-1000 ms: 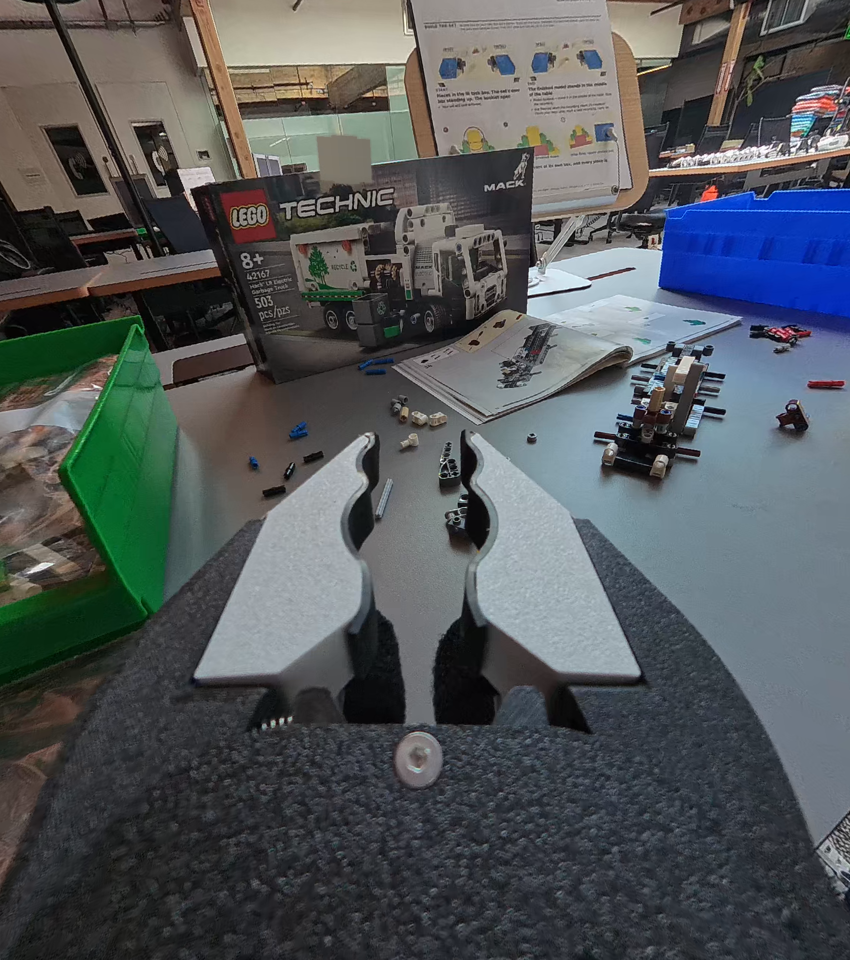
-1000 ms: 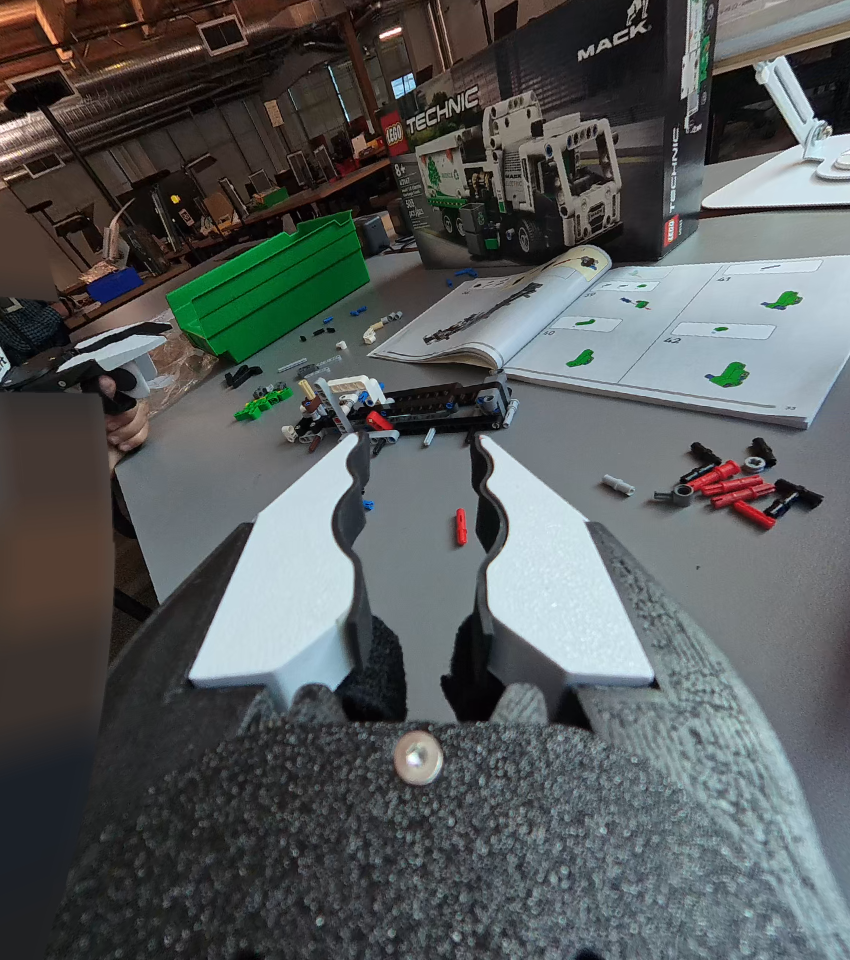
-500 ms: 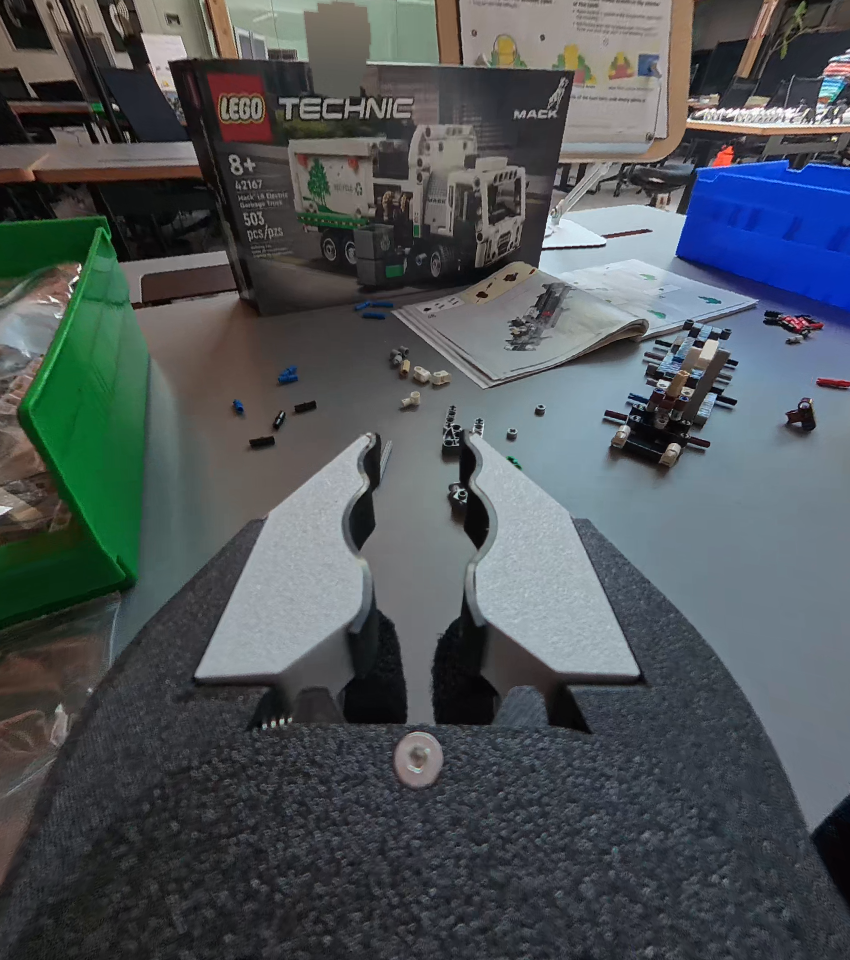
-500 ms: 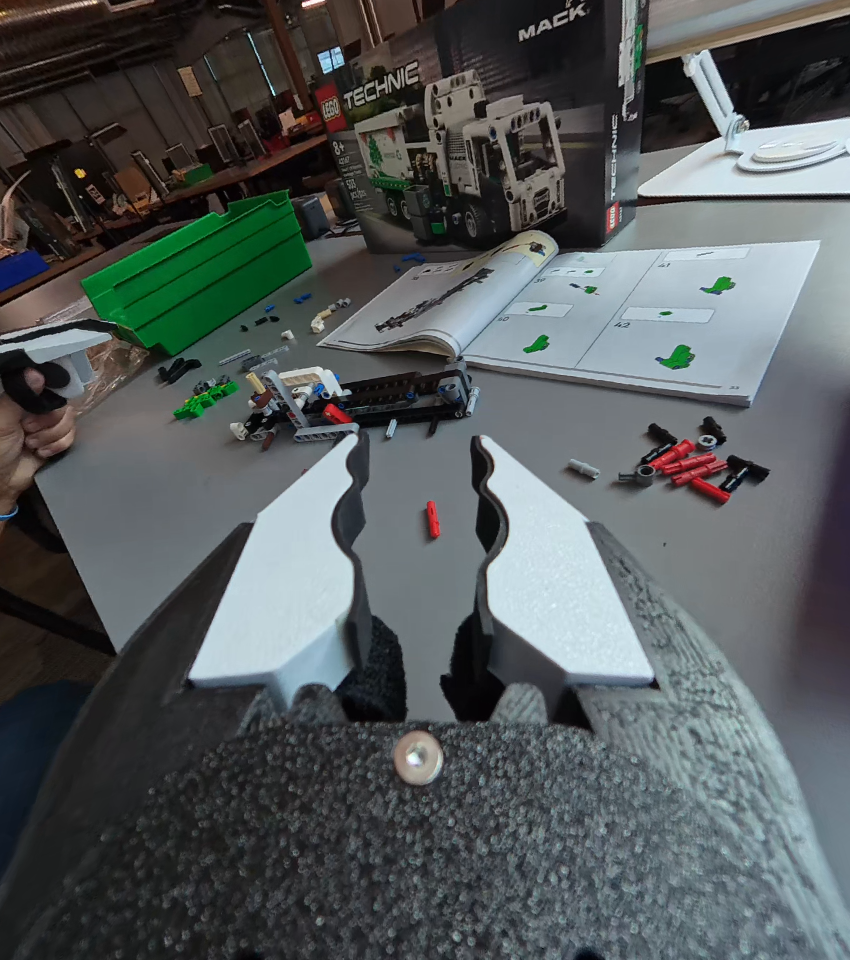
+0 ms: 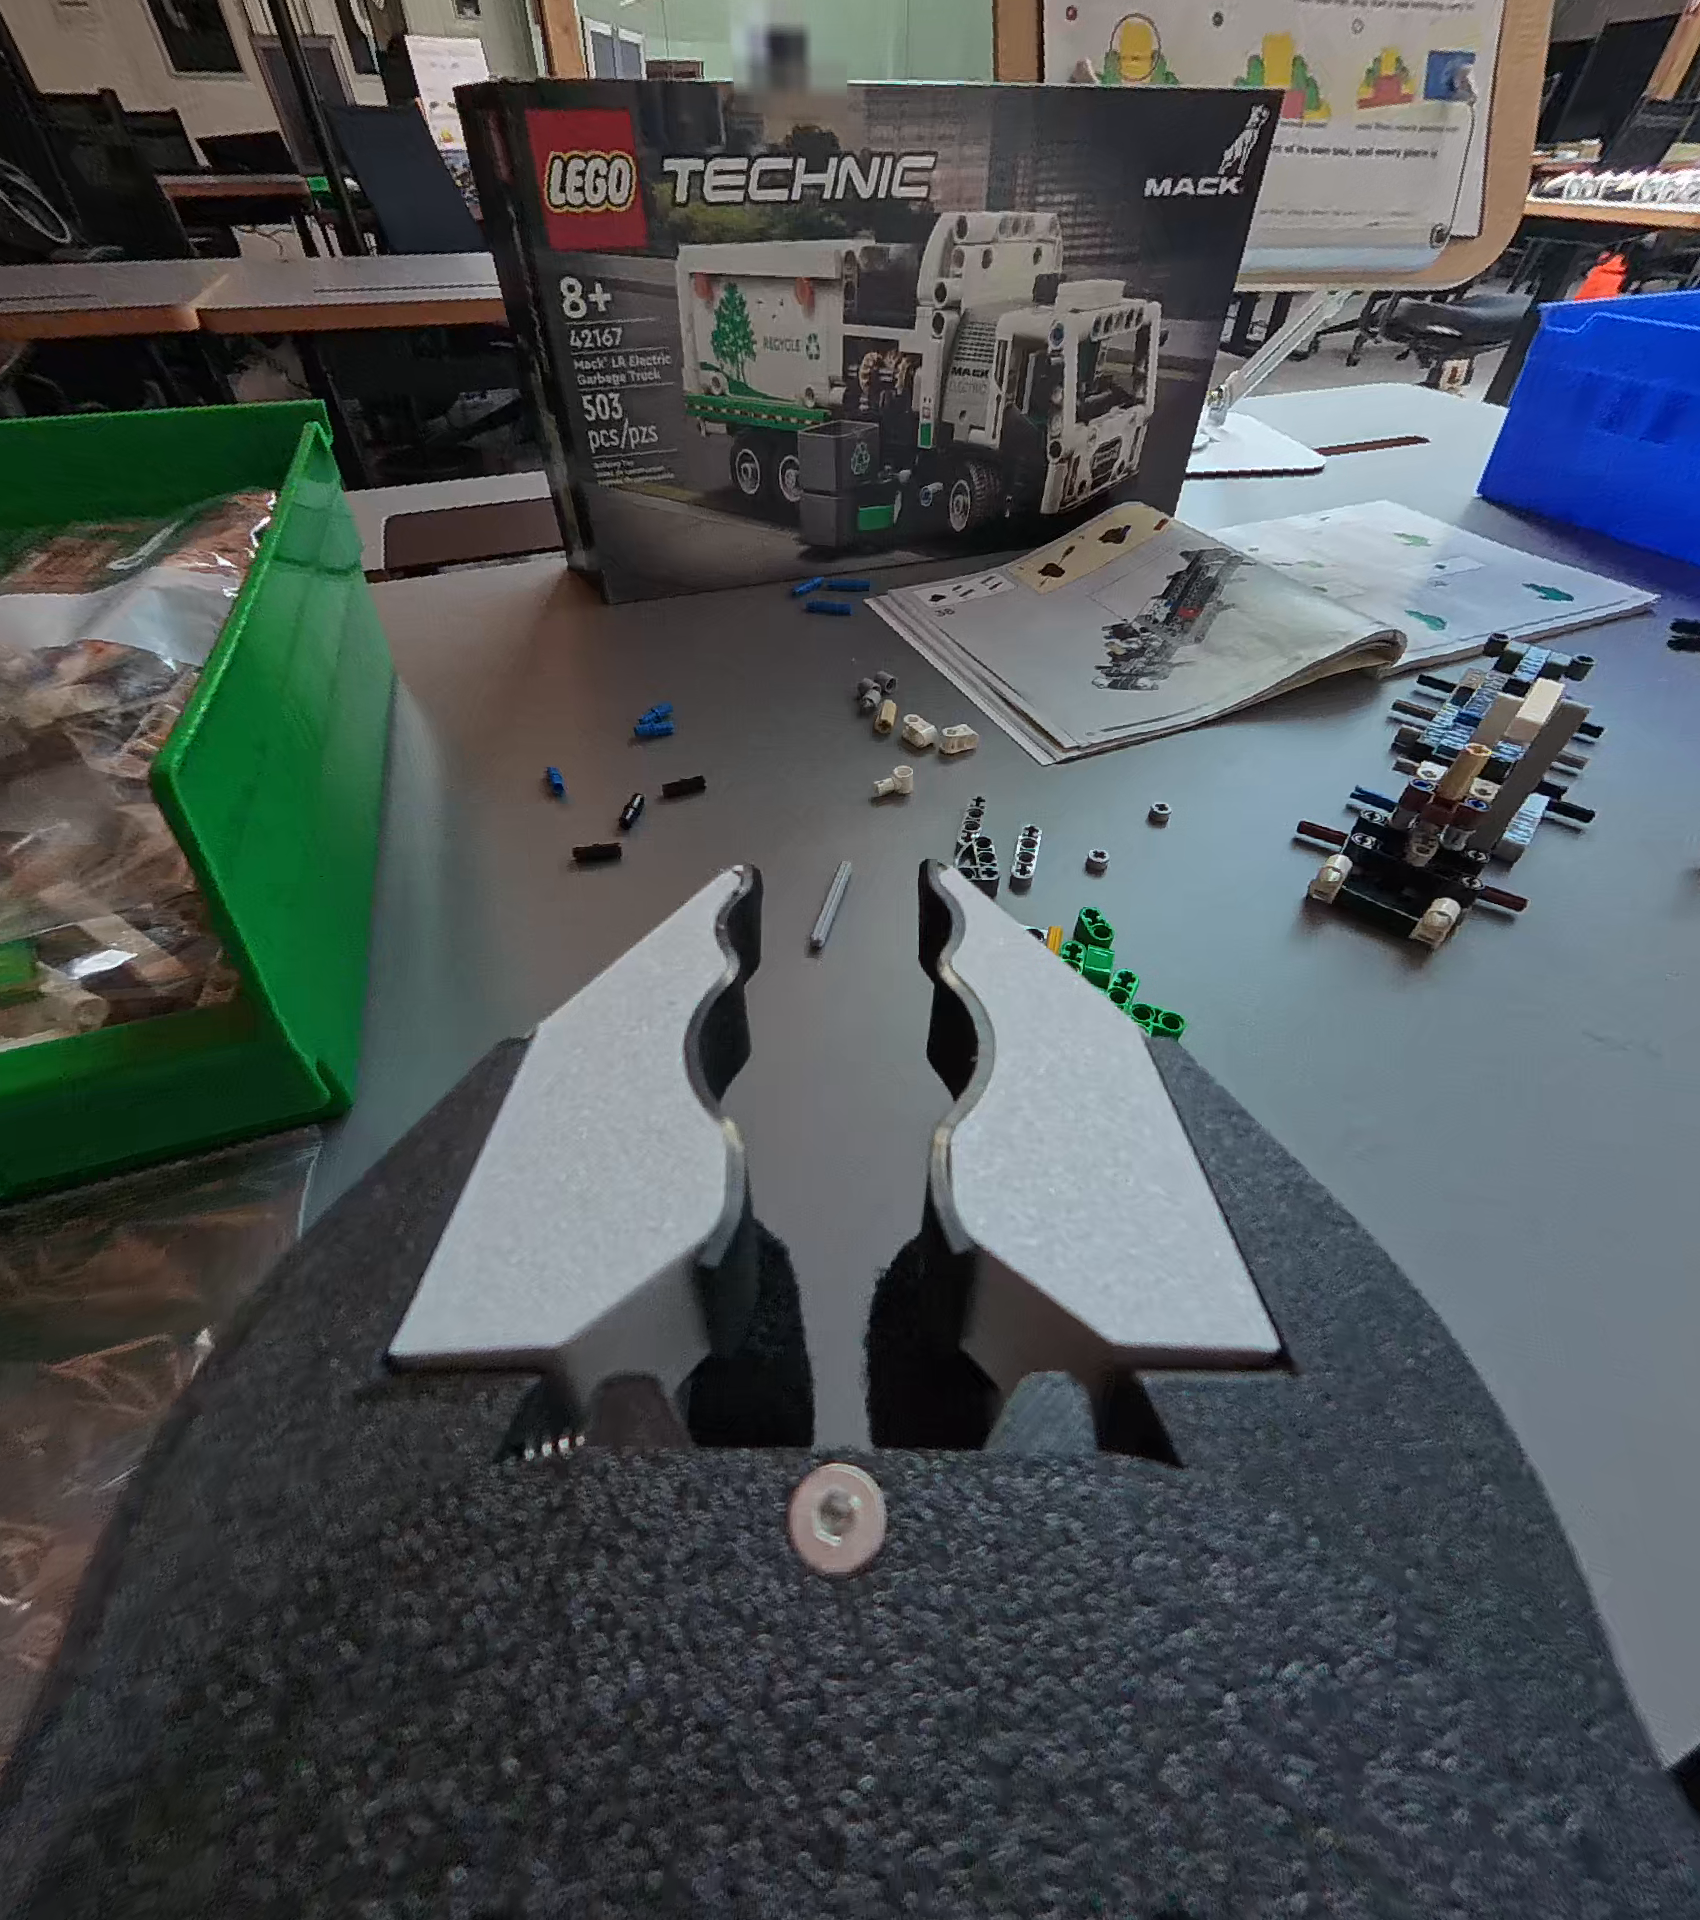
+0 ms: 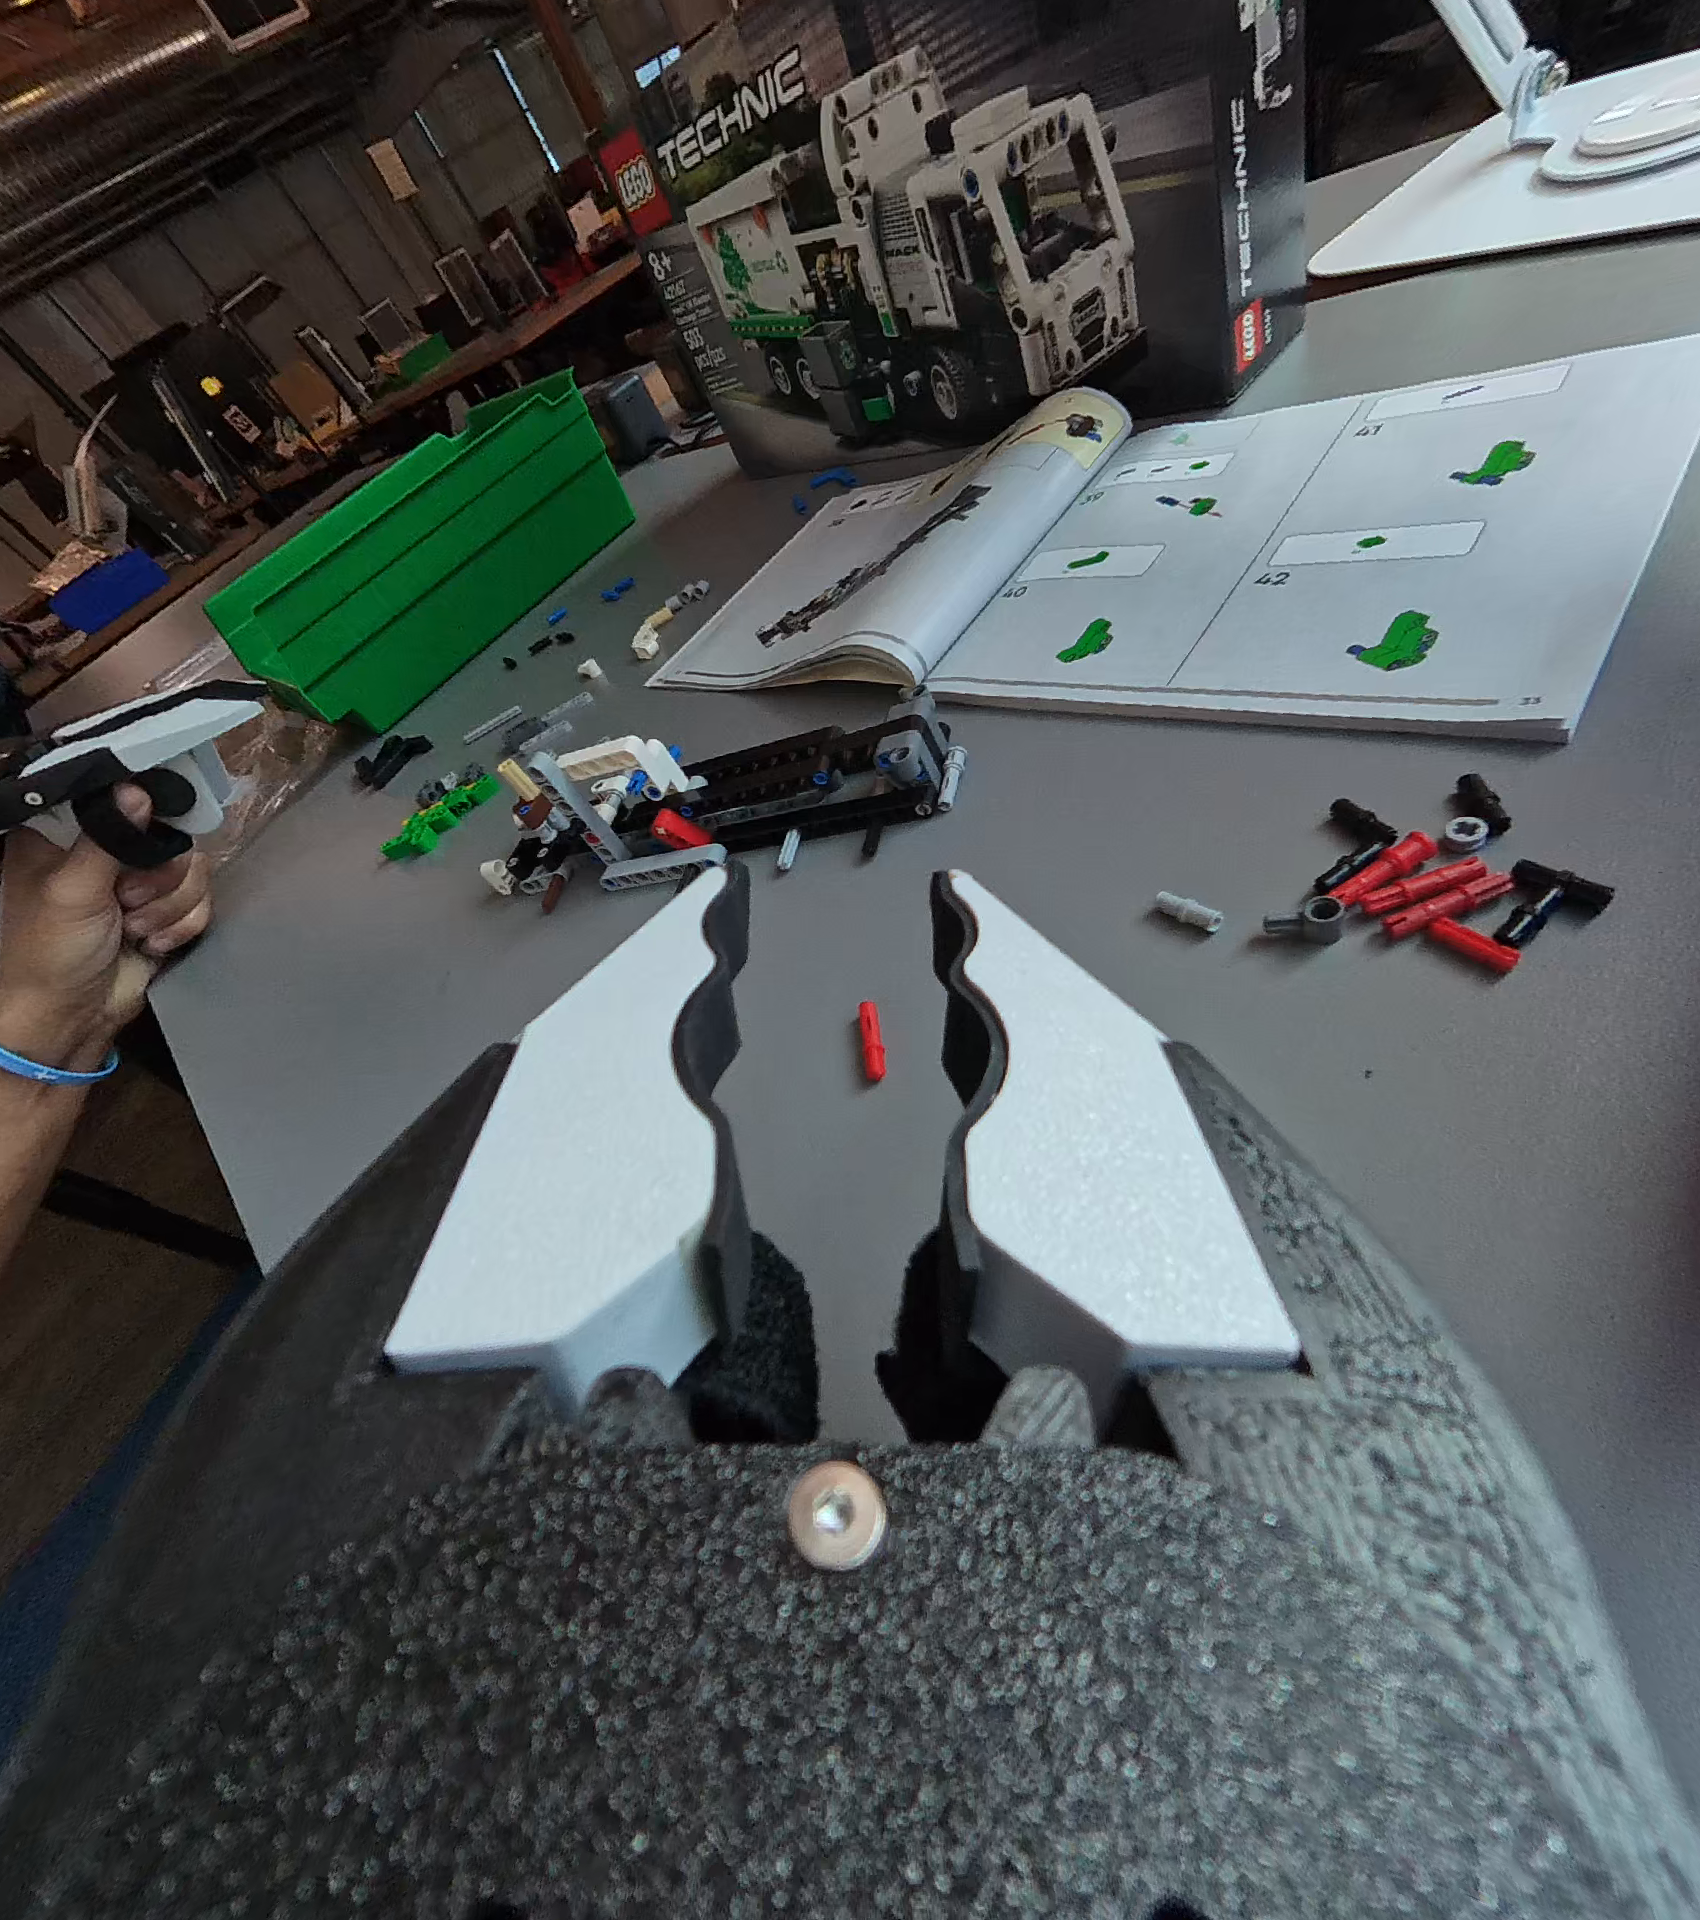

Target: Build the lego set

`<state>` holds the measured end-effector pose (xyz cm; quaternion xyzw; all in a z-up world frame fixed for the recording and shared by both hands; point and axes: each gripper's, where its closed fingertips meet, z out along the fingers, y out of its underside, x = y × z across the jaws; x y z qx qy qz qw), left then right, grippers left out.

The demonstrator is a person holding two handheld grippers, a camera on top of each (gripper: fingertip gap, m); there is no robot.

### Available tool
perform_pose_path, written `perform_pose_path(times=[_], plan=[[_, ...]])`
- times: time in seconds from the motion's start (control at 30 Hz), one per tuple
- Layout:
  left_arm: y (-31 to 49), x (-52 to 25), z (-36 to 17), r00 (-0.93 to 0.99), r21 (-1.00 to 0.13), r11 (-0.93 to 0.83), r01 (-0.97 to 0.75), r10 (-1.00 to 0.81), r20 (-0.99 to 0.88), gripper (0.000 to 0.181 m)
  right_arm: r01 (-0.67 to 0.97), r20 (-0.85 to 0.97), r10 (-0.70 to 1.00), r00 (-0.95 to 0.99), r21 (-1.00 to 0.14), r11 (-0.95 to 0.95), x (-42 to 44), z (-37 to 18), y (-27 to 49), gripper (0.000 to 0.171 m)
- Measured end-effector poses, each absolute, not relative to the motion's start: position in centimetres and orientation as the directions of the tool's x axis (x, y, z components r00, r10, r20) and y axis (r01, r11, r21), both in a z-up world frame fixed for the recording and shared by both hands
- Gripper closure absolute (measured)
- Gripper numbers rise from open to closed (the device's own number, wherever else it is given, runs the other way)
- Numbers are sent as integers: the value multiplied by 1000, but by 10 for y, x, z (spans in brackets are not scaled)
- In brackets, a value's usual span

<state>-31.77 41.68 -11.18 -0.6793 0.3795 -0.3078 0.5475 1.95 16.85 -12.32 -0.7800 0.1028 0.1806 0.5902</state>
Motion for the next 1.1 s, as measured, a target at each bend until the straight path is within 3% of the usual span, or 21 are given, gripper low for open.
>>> perform_pose_path(times=[0.47, 0.77, 1.1], plan=[[420, -324, -109, 532, -980, -148, -134, -845, 55, 153, -376, -375, -43, 926, -905, -199, 36, -117, 164, 137], [430, -328, -116, 536, -958, -265, -105, -827, 170, 153, -326, -314, -104, 944, -934, -148, 51, -110, 165, 137], [451, -337, -128, 686, -942, -305, -143, -716, 128, 150, -294, -281, -101, 954, -945, -146, 45, -109, 163, 139]])
